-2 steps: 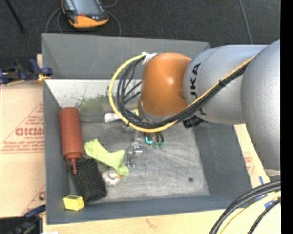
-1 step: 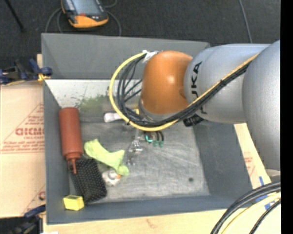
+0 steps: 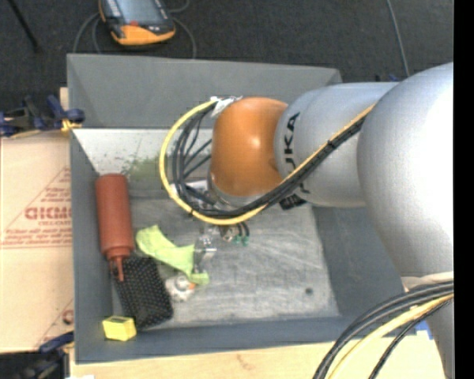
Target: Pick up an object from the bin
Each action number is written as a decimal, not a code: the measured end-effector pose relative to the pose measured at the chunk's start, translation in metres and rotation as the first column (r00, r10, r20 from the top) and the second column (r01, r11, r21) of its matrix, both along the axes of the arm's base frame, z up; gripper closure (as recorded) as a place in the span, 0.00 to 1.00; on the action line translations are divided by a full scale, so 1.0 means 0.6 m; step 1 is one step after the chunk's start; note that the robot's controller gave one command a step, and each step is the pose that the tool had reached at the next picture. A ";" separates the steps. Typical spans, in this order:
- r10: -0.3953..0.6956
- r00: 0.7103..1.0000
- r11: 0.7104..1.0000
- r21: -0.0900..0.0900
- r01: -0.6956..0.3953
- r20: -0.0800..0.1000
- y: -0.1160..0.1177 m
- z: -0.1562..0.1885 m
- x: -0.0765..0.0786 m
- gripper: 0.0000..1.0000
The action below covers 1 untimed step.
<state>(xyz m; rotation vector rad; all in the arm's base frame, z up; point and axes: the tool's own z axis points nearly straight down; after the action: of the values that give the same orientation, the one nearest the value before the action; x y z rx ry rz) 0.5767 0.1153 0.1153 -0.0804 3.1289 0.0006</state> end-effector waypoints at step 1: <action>0.170 0.985 0.985 0.000 -0.170 -0.004 0.045 -0.067 0.021 1.00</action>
Offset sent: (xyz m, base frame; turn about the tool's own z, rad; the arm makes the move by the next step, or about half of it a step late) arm 0.0000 0.0000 0.0000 0.0000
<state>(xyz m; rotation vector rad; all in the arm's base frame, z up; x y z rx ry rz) 0.5892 0.1422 0.0749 -0.3472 3.1149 0.0022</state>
